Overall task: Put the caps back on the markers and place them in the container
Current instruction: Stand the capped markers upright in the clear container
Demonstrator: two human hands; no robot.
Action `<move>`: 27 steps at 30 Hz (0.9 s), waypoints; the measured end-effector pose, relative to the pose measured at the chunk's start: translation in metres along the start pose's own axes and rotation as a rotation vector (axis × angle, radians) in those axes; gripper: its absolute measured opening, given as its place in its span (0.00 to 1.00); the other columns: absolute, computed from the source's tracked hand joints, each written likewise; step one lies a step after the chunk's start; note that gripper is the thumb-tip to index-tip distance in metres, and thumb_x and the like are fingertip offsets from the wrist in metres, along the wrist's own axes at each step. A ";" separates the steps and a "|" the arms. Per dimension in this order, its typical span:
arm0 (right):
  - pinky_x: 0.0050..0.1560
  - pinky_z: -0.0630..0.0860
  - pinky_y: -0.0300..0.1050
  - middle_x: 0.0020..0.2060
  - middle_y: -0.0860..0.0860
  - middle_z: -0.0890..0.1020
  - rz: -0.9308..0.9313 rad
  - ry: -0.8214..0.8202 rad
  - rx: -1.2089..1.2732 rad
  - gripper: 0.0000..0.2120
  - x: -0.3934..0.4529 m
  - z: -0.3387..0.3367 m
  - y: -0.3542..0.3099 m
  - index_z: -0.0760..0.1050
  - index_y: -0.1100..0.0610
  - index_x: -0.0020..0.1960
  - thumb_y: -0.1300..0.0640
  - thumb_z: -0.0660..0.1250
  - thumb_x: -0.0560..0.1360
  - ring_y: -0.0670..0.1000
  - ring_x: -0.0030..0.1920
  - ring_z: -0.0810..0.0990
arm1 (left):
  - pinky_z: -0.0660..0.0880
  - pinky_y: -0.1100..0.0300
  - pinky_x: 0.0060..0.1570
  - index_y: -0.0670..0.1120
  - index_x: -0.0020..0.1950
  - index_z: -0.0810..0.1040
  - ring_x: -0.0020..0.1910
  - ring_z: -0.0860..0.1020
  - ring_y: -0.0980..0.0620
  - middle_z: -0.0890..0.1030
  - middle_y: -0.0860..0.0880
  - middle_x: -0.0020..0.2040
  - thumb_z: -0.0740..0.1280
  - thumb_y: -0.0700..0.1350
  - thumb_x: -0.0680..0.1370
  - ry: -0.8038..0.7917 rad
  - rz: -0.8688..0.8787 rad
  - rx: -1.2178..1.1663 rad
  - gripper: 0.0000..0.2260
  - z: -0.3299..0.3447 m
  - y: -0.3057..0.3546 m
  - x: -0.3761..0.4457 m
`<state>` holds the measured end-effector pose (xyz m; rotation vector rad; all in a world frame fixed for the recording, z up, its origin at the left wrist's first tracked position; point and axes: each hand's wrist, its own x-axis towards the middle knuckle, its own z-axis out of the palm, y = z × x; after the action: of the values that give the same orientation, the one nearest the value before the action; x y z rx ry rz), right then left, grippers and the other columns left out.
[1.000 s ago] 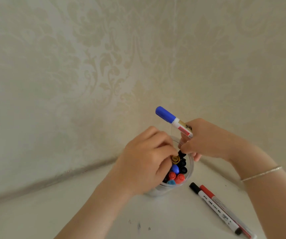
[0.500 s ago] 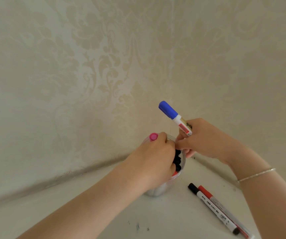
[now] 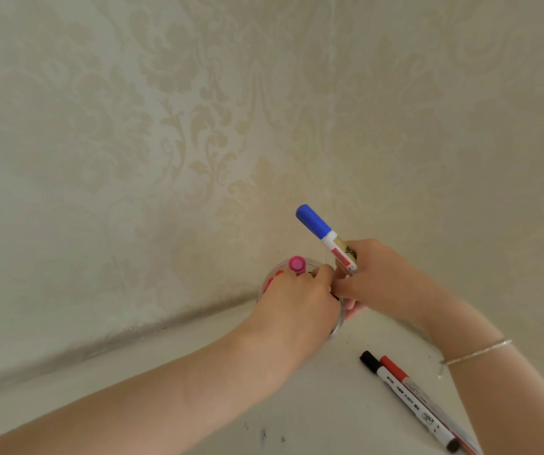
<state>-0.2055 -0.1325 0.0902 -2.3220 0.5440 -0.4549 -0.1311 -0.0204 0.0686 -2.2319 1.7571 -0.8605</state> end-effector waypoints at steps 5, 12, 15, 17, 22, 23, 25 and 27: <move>0.26 0.72 0.35 0.27 0.53 0.78 -0.030 0.061 -0.051 0.07 -0.002 0.003 -0.007 0.67 0.59 0.37 0.67 0.64 0.68 0.50 0.27 0.83 | 0.62 0.60 0.37 0.51 0.23 0.75 0.33 0.72 0.52 0.74 0.53 0.28 0.76 0.49 0.57 0.127 0.169 0.093 0.10 -0.001 -0.011 -0.001; 0.39 0.81 0.49 0.32 0.59 0.82 0.034 0.114 0.050 0.11 0.003 -0.002 -0.003 0.65 0.59 0.37 0.66 0.68 0.69 0.54 0.28 0.83 | 0.58 0.46 0.69 0.52 0.40 0.84 0.59 0.68 0.45 0.76 0.45 0.56 0.64 0.47 0.71 0.269 0.073 -0.003 0.08 0.005 -0.043 -0.003; 0.39 0.83 0.52 0.32 0.61 0.80 0.061 0.160 0.168 0.13 0.005 -0.001 0.000 0.65 0.59 0.35 0.67 0.70 0.67 0.55 0.28 0.82 | 0.67 0.53 0.65 0.55 0.51 0.84 0.73 0.61 0.47 0.58 0.46 0.77 0.59 0.51 0.78 0.099 0.035 -0.207 0.13 0.005 -0.044 -0.002; 0.36 0.82 0.47 0.34 0.62 0.80 0.044 0.212 0.197 0.15 0.005 0.002 -0.001 0.63 0.58 0.34 0.68 0.70 0.65 0.54 0.28 0.80 | 0.69 0.56 0.58 0.56 0.57 0.81 0.71 0.64 0.51 0.49 0.50 0.79 0.56 0.53 0.81 -0.006 0.006 -0.222 0.14 0.002 -0.044 0.002; 0.33 0.72 0.43 0.32 0.56 0.83 -0.010 0.266 0.065 0.12 0.002 0.007 -0.008 0.67 0.59 0.34 0.62 0.72 0.63 0.51 0.31 0.77 | 0.65 0.57 0.45 0.59 0.63 0.77 0.61 0.74 0.45 0.57 0.51 0.78 0.57 0.51 0.78 -0.243 0.023 -0.062 0.16 -0.016 -0.046 0.022; 0.32 0.70 0.43 0.33 0.56 0.83 -0.019 0.264 0.024 0.11 0.001 0.006 -0.009 0.69 0.60 0.34 0.61 0.72 0.63 0.51 0.31 0.76 | 0.64 0.57 0.46 0.60 0.64 0.75 0.62 0.73 0.45 0.56 0.52 0.78 0.57 0.50 0.78 -0.318 0.027 -0.042 0.17 -0.019 -0.048 0.026; 0.32 0.69 0.42 0.35 0.58 0.83 -0.024 0.269 -0.003 0.12 0.001 0.006 -0.012 0.68 0.59 0.34 0.61 0.72 0.63 0.52 0.32 0.74 | 0.67 0.56 0.51 0.62 0.66 0.73 0.64 0.72 0.45 0.59 0.51 0.77 0.57 0.48 0.78 -0.421 0.013 -0.036 0.19 -0.023 -0.049 0.030; 0.31 0.69 0.42 0.36 0.59 0.83 -0.019 0.274 -0.003 0.13 0.000 0.005 -0.013 0.67 0.58 0.35 0.60 0.73 0.62 0.51 0.32 0.73 | 0.68 0.56 0.49 0.58 0.65 0.74 0.62 0.72 0.45 0.69 0.49 0.68 0.57 0.47 0.78 -0.432 0.015 -0.044 0.18 -0.022 -0.048 0.031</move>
<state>-0.1999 -0.1207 0.0957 -2.2833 0.6522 -0.7891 -0.0987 -0.0304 0.1195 -2.2144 1.5940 -0.3025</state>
